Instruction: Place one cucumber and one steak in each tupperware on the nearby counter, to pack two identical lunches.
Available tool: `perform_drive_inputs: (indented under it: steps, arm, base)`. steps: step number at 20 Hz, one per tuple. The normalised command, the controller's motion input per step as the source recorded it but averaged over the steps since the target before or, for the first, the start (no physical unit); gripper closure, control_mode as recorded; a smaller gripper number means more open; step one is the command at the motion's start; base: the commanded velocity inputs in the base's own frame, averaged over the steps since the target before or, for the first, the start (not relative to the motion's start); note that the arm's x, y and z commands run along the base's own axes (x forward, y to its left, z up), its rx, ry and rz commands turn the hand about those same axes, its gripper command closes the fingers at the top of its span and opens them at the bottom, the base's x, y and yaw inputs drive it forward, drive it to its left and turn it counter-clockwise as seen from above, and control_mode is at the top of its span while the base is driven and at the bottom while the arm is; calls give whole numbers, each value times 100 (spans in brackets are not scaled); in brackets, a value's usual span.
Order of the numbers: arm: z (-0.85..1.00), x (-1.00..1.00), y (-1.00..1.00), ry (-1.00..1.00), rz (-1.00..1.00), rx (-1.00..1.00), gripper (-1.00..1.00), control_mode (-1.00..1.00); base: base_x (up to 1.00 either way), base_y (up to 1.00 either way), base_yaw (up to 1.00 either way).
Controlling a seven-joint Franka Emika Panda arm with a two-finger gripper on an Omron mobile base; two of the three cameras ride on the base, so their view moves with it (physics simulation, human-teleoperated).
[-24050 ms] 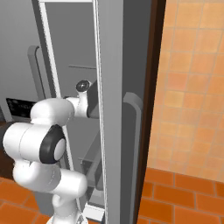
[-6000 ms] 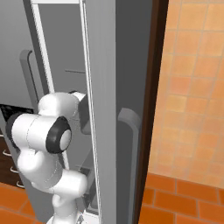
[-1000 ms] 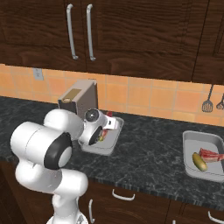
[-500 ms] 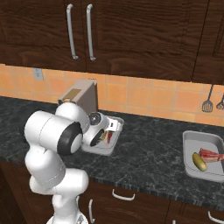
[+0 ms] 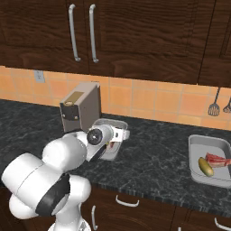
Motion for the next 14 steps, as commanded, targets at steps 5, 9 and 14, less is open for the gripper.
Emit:
perform_drive_inputs:
  steps: [5, 9, 14]
  arm:
    - [100, -100, 0, -43, -1, 0, -100, -100]
    - [100, -100, 0, -30, 0, 0, -100, -100]
    - [100, -96, 3, -53, 0, -9, -100, -100]
  base:
    - [0, 0, 0]
    - [0, 0, 0]
    - [0, 0, 0]
